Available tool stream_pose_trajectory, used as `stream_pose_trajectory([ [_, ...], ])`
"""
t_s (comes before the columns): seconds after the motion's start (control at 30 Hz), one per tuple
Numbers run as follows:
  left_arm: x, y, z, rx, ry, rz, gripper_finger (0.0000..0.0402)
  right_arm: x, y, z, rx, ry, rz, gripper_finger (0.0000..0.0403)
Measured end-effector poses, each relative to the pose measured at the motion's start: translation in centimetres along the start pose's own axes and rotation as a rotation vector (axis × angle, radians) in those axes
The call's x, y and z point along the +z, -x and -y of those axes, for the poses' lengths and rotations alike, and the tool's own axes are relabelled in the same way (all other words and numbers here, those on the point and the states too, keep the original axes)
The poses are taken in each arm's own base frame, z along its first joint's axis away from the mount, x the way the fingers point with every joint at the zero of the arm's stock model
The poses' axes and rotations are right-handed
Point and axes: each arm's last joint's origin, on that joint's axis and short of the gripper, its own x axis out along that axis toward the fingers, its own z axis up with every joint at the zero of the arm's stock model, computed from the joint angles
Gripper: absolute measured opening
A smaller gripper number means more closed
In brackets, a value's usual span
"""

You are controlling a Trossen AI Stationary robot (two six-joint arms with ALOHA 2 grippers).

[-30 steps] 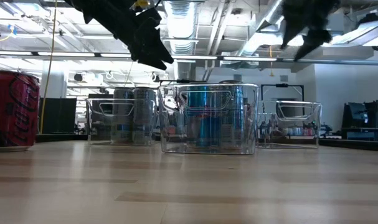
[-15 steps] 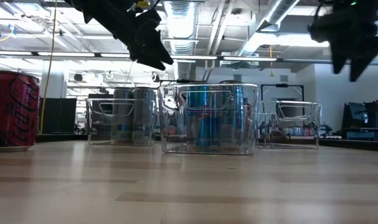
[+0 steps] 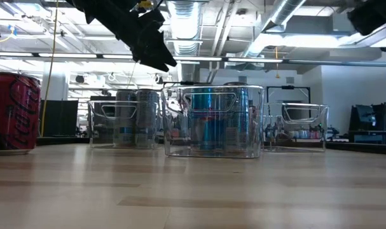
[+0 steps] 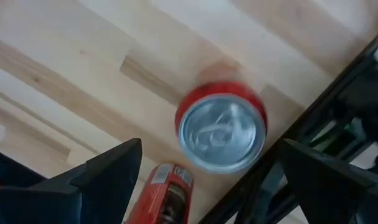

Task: Sort soda cans
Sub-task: Put the red-black soda can into the right transparent bin

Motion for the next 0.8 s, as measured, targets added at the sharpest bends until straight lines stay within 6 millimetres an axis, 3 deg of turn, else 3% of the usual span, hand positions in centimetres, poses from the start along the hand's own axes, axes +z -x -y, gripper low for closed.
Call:
stream_pose_trajectory([
  [0.33,0.5,0.0,-0.1,0.008,0.017,0.054,0.0372,-2.5,0.5,-0.5,0.016,-0.016,0.009,0.0395],
  [0.8,0.5,0.0,0.0,0.006,0.019,0.052,0.0372,-3.9,-0.4,-2.0,0.04,0.019,0.093,0.0395],
])
